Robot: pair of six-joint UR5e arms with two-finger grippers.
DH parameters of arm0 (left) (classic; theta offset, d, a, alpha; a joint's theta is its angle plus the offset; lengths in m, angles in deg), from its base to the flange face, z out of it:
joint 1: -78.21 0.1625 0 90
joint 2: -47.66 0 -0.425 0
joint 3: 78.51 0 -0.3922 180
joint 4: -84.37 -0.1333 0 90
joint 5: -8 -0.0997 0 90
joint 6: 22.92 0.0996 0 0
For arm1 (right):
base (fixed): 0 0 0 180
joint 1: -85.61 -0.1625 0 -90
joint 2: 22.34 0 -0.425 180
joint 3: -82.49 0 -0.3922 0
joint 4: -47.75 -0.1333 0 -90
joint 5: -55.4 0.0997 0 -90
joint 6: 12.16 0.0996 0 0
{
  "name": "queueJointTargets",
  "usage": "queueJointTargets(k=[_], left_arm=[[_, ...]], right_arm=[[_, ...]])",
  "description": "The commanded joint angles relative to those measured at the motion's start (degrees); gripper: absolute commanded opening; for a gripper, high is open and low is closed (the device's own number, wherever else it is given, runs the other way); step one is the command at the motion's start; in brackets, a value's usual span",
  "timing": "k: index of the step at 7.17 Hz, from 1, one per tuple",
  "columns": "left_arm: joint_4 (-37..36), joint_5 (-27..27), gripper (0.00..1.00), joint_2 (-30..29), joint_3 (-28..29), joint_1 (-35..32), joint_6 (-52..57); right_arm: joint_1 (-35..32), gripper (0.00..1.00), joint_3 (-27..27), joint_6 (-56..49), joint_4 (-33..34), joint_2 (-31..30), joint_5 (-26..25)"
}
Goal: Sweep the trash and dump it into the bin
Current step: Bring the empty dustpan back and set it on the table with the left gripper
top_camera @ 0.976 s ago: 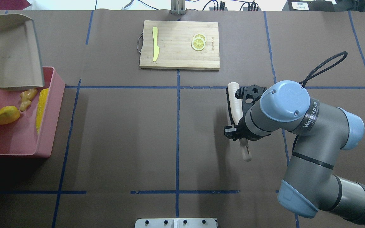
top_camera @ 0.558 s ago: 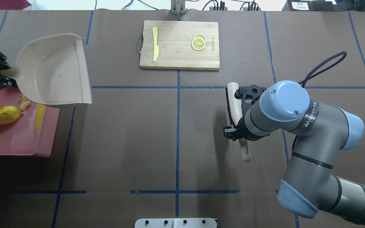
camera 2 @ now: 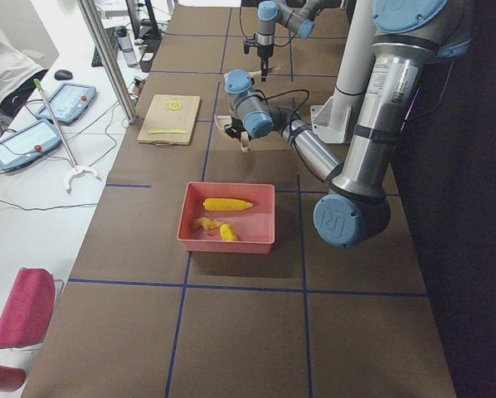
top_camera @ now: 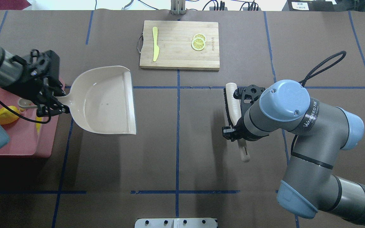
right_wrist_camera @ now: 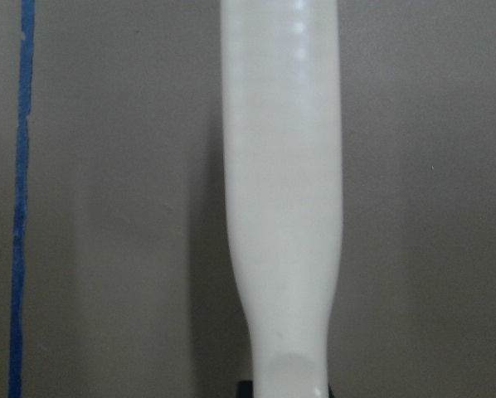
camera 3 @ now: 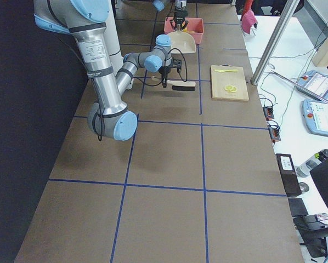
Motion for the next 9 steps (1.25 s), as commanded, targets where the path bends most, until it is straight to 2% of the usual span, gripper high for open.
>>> queueJointTargets(k=[1, 2, 4, 9], left_arm=[[0.1, -4.4, 0.18, -4.9, 4.0, 6.2, -1.0], [0.1, -6.1, 0.23, -6.4, 5.5, 8.4, -1.1], [0.2, -9.6, 0.25, -8.8, 8.6, 11.1, -0.9], [0.5, -10.1, 0.29, -9.1, 10.9, 11.9, -0.7]], right_arm=[[0.0, 0.00, -0.1, 0.0, 0.0, 0.1, 0.2], [0.0, 0.00, -0.1, 0.0, 0.0, 0.1, 0.1], [0.0, 0.00, -0.1, 0.0, 0.0, 0.1, 0.2], [0.0, 0.00, 0.0, 0.0, 0.0, 0.1, 0.2]])
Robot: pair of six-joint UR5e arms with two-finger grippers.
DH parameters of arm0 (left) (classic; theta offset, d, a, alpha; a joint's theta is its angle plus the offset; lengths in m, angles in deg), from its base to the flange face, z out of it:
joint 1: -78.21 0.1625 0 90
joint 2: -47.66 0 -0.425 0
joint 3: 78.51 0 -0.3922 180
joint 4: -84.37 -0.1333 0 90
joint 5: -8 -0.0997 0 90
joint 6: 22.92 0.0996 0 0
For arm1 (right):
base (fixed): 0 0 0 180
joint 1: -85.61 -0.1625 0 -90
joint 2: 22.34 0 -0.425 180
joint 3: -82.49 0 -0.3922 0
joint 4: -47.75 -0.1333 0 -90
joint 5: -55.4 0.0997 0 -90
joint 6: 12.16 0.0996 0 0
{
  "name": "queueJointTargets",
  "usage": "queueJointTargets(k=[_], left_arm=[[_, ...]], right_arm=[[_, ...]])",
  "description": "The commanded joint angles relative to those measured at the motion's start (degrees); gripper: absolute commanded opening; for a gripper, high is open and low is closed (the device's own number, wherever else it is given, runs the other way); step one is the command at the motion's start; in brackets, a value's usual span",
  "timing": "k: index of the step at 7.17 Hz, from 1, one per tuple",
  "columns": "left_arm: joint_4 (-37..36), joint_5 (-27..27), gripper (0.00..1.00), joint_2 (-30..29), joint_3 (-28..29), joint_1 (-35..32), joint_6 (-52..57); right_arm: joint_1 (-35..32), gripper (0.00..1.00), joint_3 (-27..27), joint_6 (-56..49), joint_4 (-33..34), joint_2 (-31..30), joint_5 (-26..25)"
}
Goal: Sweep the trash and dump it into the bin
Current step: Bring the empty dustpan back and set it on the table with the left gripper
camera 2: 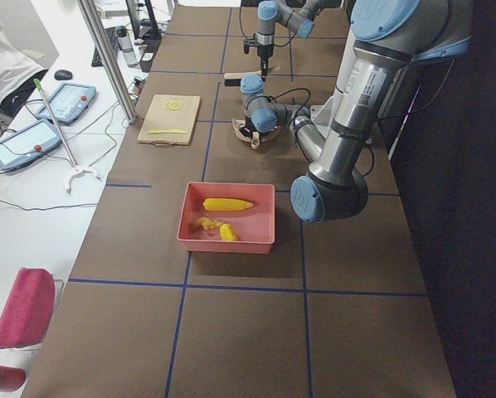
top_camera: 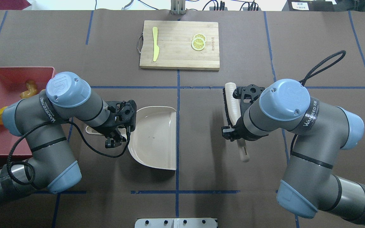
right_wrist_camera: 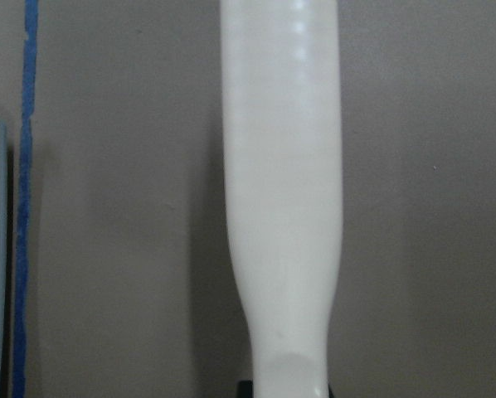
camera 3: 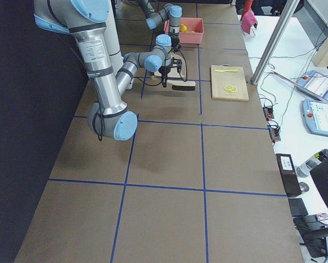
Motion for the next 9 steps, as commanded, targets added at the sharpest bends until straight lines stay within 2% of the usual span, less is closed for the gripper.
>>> queueJointTargets(k=[1, 2, 3, 4, 6, 9], left_arm=[[0.1, -0.1, 0.29, 0.0, 0.5, 0.1, 0.1], [0.2, -0.1, 0.30, 0.0, 0.5, 0.0, -0.1], [0.0, -0.1, 0.55, 0.0, 0.7, 0.0, 0.3], [0.1, -0.1, 1.00, 0.0, 0.6, 0.0, 0.2], [0.0, -0.1, 1.00, 0.0, 0.4, -0.6, 0.2], [-2.6, 0.4, 1.00, 0.6, -2.3, -7.6, 0.0]], right_arm=[[0.0, 0.00, 0.0, 0.0, 0.0, -0.1, -0.1], [0.0, 0.00, 0.0, 0.1, 0.0, 0.0, -0.1], [0.0, 0.00, 0.0, 0.1, 0.0, 0.0, -0.1], [0.0, 0.00, 0.0, 0.1, 0.0, 0.0, -0.1], [0.0, 0.00, 0.0, 0.1, 0.0, 0.0, -0.1], [-0.2, 0.00, -0.8, -0.1, 0.0, -0.3, 0.5]])
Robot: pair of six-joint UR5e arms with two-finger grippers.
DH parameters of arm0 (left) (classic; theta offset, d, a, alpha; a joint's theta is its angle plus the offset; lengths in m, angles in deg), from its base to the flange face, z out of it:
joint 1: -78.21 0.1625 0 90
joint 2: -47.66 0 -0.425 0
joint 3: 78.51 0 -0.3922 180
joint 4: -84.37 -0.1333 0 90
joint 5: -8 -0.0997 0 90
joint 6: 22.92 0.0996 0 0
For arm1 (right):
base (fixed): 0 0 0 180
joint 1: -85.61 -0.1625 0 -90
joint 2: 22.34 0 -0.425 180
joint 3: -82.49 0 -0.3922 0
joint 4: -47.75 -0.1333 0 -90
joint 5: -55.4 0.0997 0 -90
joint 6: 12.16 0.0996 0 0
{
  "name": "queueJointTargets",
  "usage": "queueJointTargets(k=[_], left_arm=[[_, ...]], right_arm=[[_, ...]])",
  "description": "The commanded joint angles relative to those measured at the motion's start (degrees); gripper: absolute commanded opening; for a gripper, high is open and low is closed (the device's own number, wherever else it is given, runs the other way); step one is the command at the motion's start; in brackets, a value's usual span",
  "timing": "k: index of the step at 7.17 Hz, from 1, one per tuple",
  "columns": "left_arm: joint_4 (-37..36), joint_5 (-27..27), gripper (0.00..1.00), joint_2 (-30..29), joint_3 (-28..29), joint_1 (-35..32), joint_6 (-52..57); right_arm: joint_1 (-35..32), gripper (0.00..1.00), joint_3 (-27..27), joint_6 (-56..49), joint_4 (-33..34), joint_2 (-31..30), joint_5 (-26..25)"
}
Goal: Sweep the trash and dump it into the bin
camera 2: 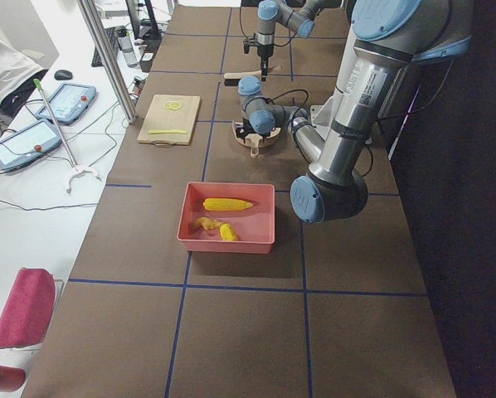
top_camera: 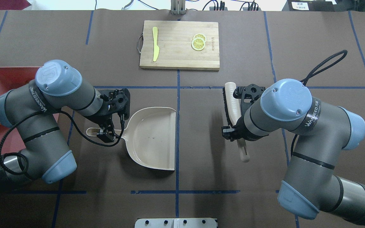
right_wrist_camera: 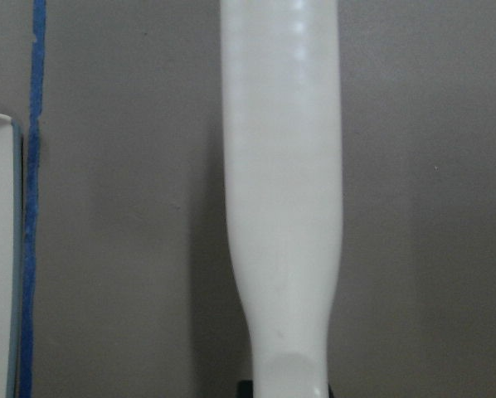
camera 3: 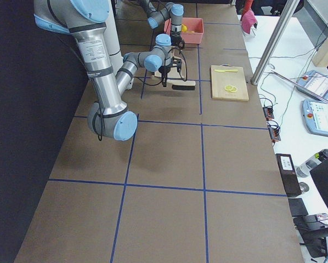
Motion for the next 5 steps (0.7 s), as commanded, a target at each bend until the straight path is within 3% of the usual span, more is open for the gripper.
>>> queueJointTargets(k=[1, 5], left_arm=[[-2.2, 0.4, 1.00, 0.5, -1.0, -6.9, 0.3], [-13.4, 0.6, 1.00, 5.6, -3.6, -18.3, 0.6]], right_arm=[[-1.6, 0.00, -0.2, -0.6, 0.1, -0.3, 2.6], [-5.2, 0.00, -0.2, -4.7, 0.7, -2.4, 4.5]])
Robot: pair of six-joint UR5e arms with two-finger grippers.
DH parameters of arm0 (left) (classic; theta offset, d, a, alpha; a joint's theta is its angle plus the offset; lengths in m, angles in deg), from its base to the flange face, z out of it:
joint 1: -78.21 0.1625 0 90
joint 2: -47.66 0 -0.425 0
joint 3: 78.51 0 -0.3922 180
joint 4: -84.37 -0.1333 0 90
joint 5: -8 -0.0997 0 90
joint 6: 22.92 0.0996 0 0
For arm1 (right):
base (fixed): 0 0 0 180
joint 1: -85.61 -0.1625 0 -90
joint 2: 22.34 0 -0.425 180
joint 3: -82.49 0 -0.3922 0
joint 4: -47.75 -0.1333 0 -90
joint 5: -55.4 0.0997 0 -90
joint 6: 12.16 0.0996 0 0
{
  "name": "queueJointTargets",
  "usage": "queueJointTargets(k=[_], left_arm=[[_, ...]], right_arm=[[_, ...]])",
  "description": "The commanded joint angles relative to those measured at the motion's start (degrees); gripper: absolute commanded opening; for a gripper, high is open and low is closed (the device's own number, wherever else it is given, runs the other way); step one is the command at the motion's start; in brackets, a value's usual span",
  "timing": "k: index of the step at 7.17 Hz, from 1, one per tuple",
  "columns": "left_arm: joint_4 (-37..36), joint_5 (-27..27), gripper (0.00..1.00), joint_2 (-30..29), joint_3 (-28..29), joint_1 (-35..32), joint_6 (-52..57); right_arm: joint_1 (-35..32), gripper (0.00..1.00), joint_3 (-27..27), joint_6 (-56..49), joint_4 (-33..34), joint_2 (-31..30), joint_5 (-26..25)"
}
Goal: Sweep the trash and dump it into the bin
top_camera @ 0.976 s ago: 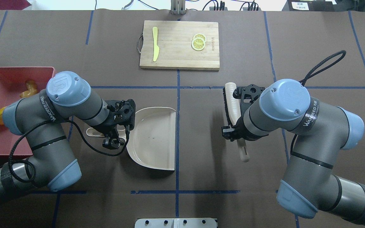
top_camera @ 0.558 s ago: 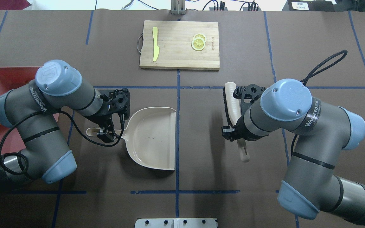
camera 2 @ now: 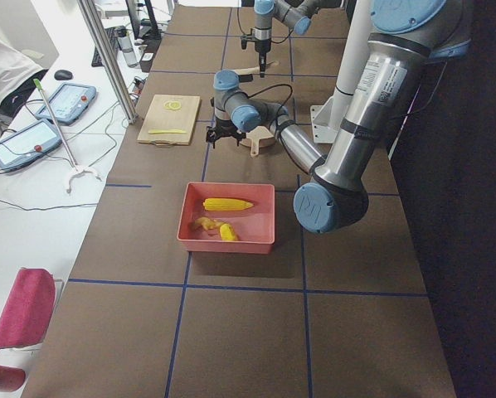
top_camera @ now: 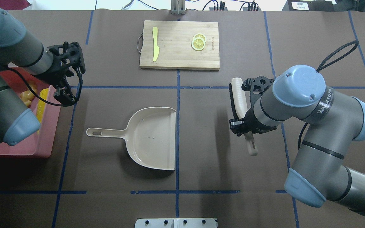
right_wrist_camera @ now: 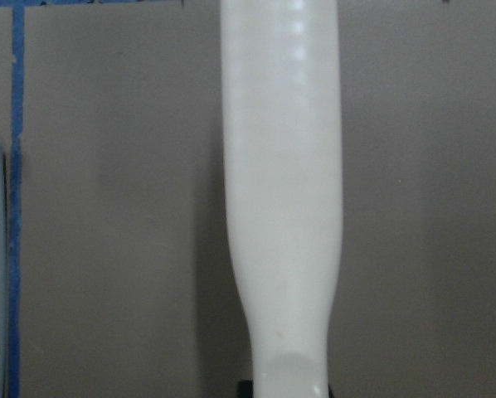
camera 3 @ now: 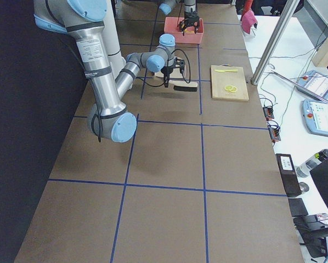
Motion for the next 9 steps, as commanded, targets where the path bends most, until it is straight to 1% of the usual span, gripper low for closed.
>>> queueJointTargets(k=[1, 2, 3, 4, 5, 6, 7, 8, 9], left_arm=[[-3.2, 0.3, 1.00, 3.5, -0.4, -8.9, -0.8], [-6.7, 4.8, 1.00, 6.5, 0.3, -14.2, -6.7], [-7.3, 7.3, 1.00, 10.2, 0.4, -18.6, -16.5], [-7.4, 6.9, 1.00, 12.6, 1.1, -20.9, -18.7], [-7.5, 7.5, 1.00, 13.1, 4.1, -26.3, -18.5], [-6.7, 7.6, 1.00, 17.3, 3.7, -27.8, -17.5], [-7.7, 7.6, 1.00, 18.5, 4.8, -29.1, -10.7], [-7.7, 10.0, 1.00, 21.6, 5.4, -33.2, -8.7], [-7.2, 16.6, 1.00, 25.5, 6.3, -34.4, -8.7]], right_arm=[[-3.3, 0.00, 0.0, -5.4, 0.0, -2.6, 2.4], [-5.2, 0.00, 0.0, -8.0, 0.0, -4.2, 3.6], [-6.3, 0.00, 0.0, -10.4, 0.0, -5.0, 4.0], [-7.6, 0.00, 0.0, -11.8, 0.0, -6.1, 4.1], [-9.7, 0.00, 0.1, -15.4, 0.1, -7.7, 5.1], [-12.0, 0.00, 0.0, -18.4, -0.1, -9.7, 7.1], [-14.6, 0.00, 0.0, -23.0, -0.1, -11.7, 8.8], [-17.3, 0.00, 0.0, -28.3, -0.4, -14.4, 9.0], [-21.0, 0.00, 0.0, -34.8, -0.4, -17.5, 9.9]])
